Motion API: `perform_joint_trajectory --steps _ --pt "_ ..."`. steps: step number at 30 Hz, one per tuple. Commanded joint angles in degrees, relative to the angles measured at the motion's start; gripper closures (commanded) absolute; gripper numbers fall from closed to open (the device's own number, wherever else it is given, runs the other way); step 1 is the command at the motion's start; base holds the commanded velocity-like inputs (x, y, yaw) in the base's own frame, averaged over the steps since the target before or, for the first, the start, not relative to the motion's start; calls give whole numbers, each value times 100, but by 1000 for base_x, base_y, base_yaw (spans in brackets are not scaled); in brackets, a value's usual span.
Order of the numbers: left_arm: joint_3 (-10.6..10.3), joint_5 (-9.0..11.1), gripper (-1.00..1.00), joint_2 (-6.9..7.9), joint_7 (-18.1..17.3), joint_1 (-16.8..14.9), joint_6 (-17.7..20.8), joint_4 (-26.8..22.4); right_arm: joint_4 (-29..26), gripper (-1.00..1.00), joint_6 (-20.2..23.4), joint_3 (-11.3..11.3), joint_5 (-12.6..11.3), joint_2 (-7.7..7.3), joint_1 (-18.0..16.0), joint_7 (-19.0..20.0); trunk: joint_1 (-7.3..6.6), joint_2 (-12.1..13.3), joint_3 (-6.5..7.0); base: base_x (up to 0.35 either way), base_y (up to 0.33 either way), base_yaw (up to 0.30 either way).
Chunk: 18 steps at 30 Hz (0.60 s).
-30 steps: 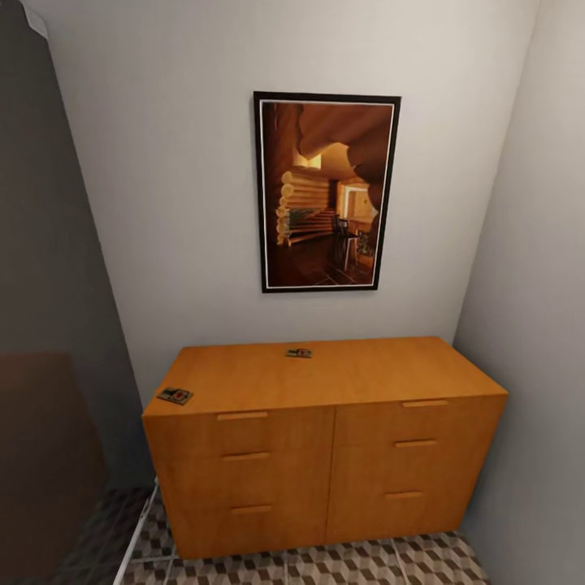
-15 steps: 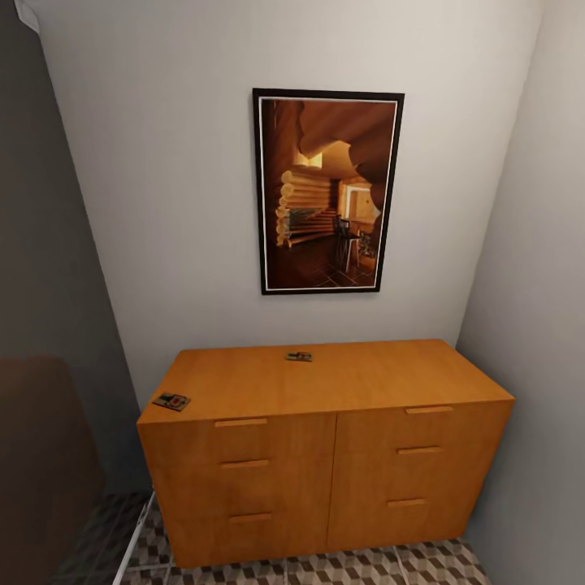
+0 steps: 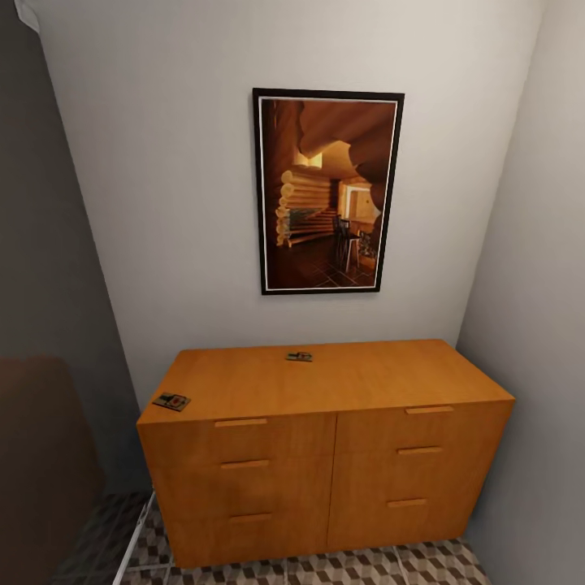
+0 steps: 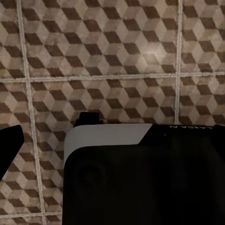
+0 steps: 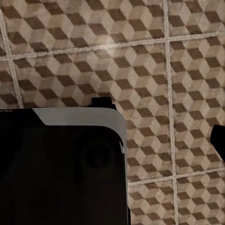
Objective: Take the four mousetraps from the cabinet in the bathroom and place them on the bathroom floor. Make sure all four end up on the same floor surface, and ensure that at least two of them are either under or directly next to the same bathroom sink.
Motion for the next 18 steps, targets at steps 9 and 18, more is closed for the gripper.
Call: perform_joint_trajectory --steps 9,18 --pt "-49 64 -100 0 -6 -5 -21 7 17 -100 -47 -49 67 -4 -8 -17 0 -5 -7 0 0 0" --pt "-45 81 -100 1 -1 -5 -15 11 17 -100 -44 -50 49 2 -8 -18 0 -5 -7 0 0 0"
